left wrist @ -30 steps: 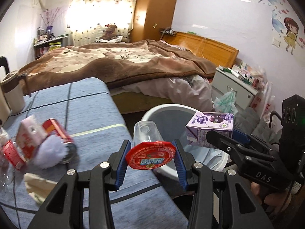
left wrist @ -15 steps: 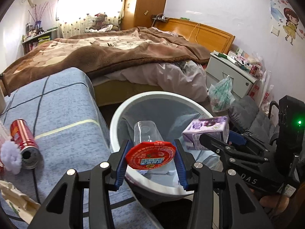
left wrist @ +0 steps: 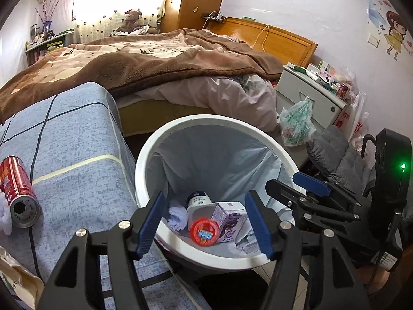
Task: Collect trash
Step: 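Carry both items over the wastebasket and open both tools to drop them, then move both tools back to the table and grasp the paper bag with the left tool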
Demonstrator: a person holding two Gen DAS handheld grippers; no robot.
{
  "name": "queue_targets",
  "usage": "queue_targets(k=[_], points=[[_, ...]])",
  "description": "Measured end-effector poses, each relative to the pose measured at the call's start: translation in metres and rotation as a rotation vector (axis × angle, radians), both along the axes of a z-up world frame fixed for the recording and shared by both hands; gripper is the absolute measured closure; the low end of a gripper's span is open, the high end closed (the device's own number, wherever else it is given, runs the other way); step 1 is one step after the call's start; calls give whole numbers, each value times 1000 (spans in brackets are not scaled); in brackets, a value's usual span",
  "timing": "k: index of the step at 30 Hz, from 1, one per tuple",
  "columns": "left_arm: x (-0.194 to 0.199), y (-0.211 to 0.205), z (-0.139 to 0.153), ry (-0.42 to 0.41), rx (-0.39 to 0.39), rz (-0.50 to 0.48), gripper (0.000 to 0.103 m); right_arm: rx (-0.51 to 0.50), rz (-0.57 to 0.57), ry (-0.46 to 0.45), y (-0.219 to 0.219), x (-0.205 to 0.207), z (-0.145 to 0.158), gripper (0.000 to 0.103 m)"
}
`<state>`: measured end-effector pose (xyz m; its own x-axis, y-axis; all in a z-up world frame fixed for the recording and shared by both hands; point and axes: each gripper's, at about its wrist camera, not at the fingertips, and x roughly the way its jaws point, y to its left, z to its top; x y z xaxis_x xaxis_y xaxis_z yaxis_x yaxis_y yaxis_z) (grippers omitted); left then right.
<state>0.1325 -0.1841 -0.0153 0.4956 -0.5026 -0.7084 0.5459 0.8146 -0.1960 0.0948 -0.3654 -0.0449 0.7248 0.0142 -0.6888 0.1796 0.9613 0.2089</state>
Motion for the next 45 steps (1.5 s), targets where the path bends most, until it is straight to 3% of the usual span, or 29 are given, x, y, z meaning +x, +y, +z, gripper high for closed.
queue_targets(k=[22,30,36,45], points=[[-14,77,20,-74,-22,161,35,-51,105,-101,57,-11,28,38],[-18,137,15,-95,52,366,32,-28,197,-154,94,-13,35,37],[-20,178,4,-68,74,480,30,-10,281,-184,123,-9,34,36],[-10,210,-18,39,1,552,25,-35,382,-176,163,-2,33,36]])
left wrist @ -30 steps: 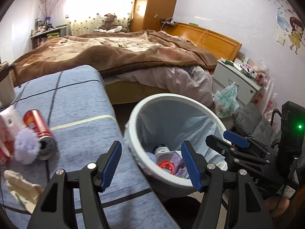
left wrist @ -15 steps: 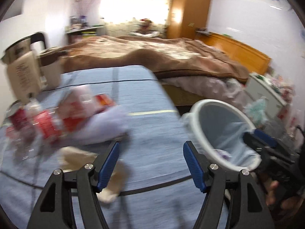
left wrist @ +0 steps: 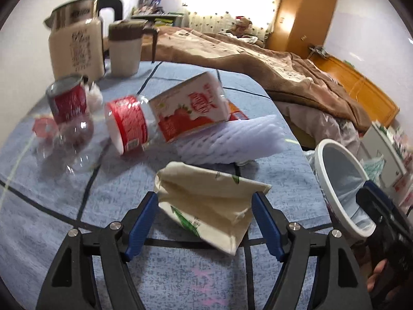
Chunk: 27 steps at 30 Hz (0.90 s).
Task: Collect trash
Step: 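Move both tools back to the table and grasp the paper bag with the left tool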
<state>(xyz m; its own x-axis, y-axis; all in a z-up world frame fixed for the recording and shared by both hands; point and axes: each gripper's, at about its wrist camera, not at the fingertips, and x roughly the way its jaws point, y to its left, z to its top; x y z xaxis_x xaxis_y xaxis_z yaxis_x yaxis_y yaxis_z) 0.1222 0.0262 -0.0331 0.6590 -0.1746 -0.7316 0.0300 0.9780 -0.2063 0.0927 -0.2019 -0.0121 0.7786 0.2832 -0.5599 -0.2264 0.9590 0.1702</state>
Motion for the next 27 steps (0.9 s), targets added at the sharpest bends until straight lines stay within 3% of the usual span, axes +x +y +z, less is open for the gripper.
queue_targets(k=[8,20,22,27], points=[[1,12,-19,65,-66,13,24,1,17,21,12,3,-4,36],[17,16,-19,46,-179,37,25,-20,26,36,27,8,-6,36],[19,17,-19,46,-193,27,43,-23,29,40,29,9,-7,36],[18,31,-23,55,-253,36,62,-22,35,59,35,15,-9,36]])
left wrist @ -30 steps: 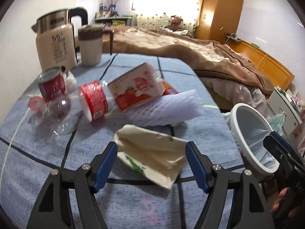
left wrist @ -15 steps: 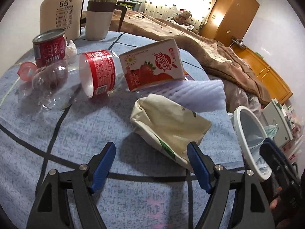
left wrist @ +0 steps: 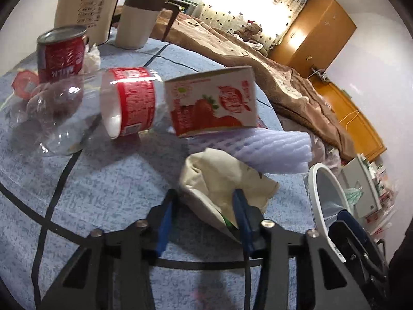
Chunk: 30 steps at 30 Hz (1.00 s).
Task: Collect trash
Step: 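Move both tools back to the table and grasp the paper bag with the left tool, then grasp the purple foam net with the right tool while the left tool holds the paper bag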
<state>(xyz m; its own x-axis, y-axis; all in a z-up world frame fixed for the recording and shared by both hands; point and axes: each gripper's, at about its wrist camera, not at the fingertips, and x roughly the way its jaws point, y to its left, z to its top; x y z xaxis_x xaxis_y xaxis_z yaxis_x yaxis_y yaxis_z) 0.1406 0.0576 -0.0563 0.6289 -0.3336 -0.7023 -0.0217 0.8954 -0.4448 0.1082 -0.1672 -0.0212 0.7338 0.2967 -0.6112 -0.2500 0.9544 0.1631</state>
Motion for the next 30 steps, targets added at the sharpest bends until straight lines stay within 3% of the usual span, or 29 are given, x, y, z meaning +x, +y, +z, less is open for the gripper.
queue_targets(k=[3,15,27,28,30], points=[[-4,10,-1,-1,-20,17,67,4,22,16,8,5,0,36],[-23,51,3,-1,1,45,67,24,132,40,56,36,6,36],[-32,80,-1,3,-16,75,67,97,113,100,78,72,1,36],[-31,80,-1,1,-17,73,67,99,108,105,78,73,0,38],[-30,79,0,0,-19,72,67,88,93,107,78,73,-2,57]])
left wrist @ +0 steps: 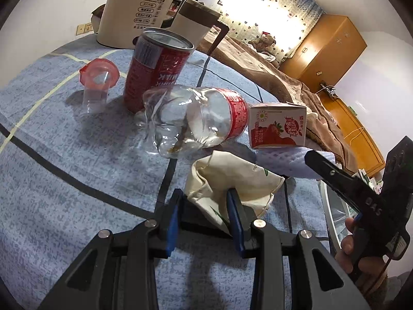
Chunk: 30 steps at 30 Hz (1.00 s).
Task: Collect trash
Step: 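Grasp the purple foam net with the right tool while the left tool holds the paper bag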
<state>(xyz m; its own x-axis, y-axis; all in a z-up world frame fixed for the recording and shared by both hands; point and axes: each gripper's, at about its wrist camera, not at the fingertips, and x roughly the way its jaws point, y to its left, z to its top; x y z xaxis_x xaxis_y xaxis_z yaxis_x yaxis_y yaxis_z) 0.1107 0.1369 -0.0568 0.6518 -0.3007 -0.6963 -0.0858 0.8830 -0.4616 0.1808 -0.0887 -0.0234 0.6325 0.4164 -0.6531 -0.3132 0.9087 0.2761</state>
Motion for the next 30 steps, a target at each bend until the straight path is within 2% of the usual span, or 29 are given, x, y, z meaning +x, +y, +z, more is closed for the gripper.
queue_targets(k=[3,9,30], points=[[1,1,0,-2,-6,0,67,12,-14,2,-4,-1,-1,69],[1,-1,3,-12,-5,-11,67,28,-3,1,-7,-8,-1,76],[-11,-29,20,-52,18,-75,67,103,-36,-21,-42,-52,7,77]])
